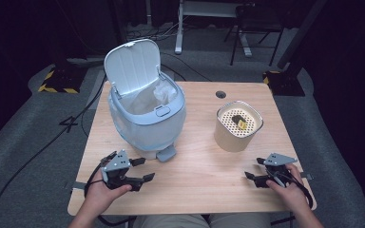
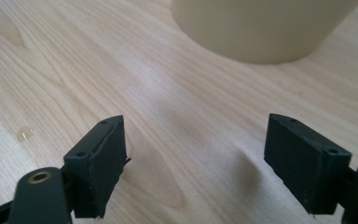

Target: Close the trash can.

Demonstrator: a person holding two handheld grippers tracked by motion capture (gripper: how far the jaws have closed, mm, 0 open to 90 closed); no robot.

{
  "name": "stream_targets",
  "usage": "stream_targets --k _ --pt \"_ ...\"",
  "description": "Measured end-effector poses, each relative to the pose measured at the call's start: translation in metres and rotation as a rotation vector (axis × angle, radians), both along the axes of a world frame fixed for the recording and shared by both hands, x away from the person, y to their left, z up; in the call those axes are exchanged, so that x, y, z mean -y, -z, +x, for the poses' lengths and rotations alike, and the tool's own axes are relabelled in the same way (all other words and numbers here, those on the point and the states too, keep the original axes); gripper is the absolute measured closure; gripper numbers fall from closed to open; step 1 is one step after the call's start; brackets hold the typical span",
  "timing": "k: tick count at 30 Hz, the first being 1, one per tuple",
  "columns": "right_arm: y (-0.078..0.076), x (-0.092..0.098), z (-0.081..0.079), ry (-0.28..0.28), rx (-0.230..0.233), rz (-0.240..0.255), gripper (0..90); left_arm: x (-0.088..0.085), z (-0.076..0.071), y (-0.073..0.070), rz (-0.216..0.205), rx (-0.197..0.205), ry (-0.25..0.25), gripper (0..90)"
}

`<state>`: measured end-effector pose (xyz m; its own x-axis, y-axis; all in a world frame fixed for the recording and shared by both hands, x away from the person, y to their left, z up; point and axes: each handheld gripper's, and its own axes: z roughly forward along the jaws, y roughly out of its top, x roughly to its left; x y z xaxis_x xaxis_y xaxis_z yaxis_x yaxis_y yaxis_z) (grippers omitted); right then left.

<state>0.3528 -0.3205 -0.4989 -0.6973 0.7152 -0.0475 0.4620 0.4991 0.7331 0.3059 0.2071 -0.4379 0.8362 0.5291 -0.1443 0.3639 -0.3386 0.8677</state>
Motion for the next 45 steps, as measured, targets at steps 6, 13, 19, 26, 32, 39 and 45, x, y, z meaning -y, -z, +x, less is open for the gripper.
stream_targets --k 6,13,19,26,32,39,45 --pt "0.005 0.005 0.003 0.02 -0.012 0.027 17.6 -0.019 0.0 -0.024 -0.104 0.029 0.083 38.7" --pt "0.005 0.006 0.005 0.03 -0.028 0.029 15.1 -0.041 0.007 -0.061 -0.209 0.066 0.141 40.4" --pt "0.005 0.006 0.005 0.03 -0.027 0.03 15.1 -0.053 0.015 -0.085 -0.271 0.095 0.178 42.3" --pt "0.005 0.006 0.005 0.03 -0.029 0.036 15.8 -0.062 0.026 -0.117 -0.294 0.135 0.186 45.9" --pt "0.005 0.007 0.005 0.029 -0.029 0.037 15.9 -0.068 0.042 -0.147 -0.252 0.17 0.131 46.2" --pt "0.005 0.007 0.005 0.029 -0.03 0.037 15.9 -0.073 0.057 -0.169 -0.243 0.197 0.086 44.1" --pt "0.005 0.006 0.005 0.029 -0.029 0.036 15.9 -0.074 0.074 -0.185 -0.247 0.216 0.031 43.1"
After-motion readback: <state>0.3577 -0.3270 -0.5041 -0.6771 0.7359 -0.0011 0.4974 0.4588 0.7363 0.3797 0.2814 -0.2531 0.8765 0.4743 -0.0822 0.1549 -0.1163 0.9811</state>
